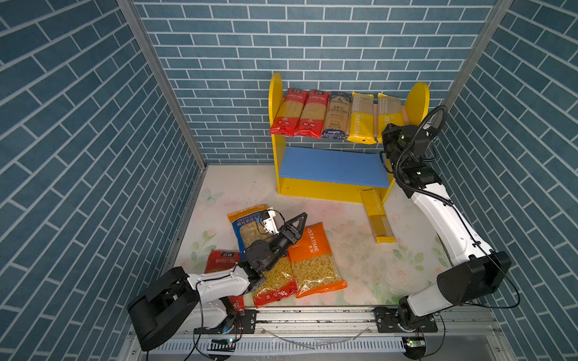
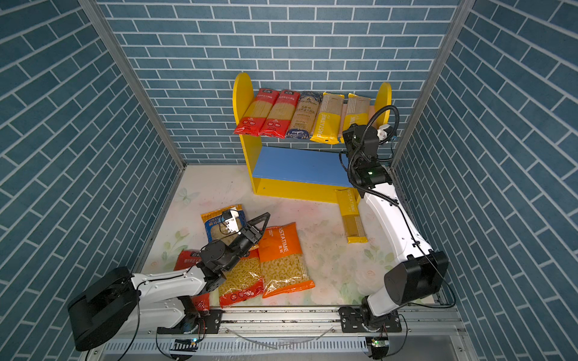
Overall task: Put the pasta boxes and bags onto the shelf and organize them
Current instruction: 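Open the right gripper and draw it back from the pink board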
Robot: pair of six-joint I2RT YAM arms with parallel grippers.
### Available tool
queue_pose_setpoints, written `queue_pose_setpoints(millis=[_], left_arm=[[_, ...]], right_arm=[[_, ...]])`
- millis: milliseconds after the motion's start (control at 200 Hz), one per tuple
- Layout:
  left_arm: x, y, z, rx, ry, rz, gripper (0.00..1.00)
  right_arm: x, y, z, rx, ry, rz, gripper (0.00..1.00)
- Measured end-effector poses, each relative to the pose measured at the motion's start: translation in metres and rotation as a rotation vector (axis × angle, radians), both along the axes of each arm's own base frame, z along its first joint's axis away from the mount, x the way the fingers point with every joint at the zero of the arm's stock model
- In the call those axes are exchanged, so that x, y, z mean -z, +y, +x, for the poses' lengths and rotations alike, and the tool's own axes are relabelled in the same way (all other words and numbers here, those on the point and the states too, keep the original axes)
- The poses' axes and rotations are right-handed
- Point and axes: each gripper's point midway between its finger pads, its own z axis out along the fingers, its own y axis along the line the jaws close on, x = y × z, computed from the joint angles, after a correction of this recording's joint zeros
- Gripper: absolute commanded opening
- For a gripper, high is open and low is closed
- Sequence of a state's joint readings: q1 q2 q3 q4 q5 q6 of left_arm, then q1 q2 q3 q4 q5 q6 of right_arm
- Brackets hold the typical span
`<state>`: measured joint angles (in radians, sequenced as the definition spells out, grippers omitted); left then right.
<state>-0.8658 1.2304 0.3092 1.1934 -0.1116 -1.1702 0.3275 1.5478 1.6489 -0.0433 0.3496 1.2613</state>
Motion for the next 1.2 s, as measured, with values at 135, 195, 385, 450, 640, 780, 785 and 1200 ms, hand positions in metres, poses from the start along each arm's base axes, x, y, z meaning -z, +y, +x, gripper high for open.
queue_pose_setpoints(millis=[135, 195, 385, 450, 640, 780, 785, 1200], left_arm=[[-0.003, 0.001, 0.000, 0.000, -0.008, -0.011, 0.68], [-0.003, 0.001, 0.000, -0.001, -0.010, -0.012, 0.68], [0.003, -0.001, 0.001, -0.002, -0.003, -0.012, 0.68], [0.005, -0.001, 0.002, -0.002, 0.000, -0.012, 0.68], [0.005, -0.002, 0.002, 0.000, 0.002, -0.016, 0.68], [0.004, -0.001, 0.002, 0.000, -0.003, -0.022, 0.68], [0.003, -0.001, 0.002, 0.000, -0.003, -0.023, 0.68], [0.001, 0.002, -0.001, -0.001, -0.009, -0.029, 0.68]], right_arm=[[0.001, 0.004, 0.010, -0.004, 0.004, 0.016, 0.00], [0.002, 0.005, 0.011, -0.009, 0.007, 0.022, 0.00], [0.002, 0.009, 0.011, -0.028, 0.009, 0.043, 0.00], [0.002, 0.010, 0.011, -0.036, 0.009, 0.050, 0.00], [0.002, 0.013, 0.011, -0.049, 0.010, 0.077, 0.16], [0.003, 0.016, 0.010, -0.062, 0.014, 0.094, 0.50], [0.002, 0.016, 0.010, -0.062, 0.011, 0.099, 0.51], [0.005, 0.013, -0.037, -0.120, 0.030, 0.090, 0.66]])
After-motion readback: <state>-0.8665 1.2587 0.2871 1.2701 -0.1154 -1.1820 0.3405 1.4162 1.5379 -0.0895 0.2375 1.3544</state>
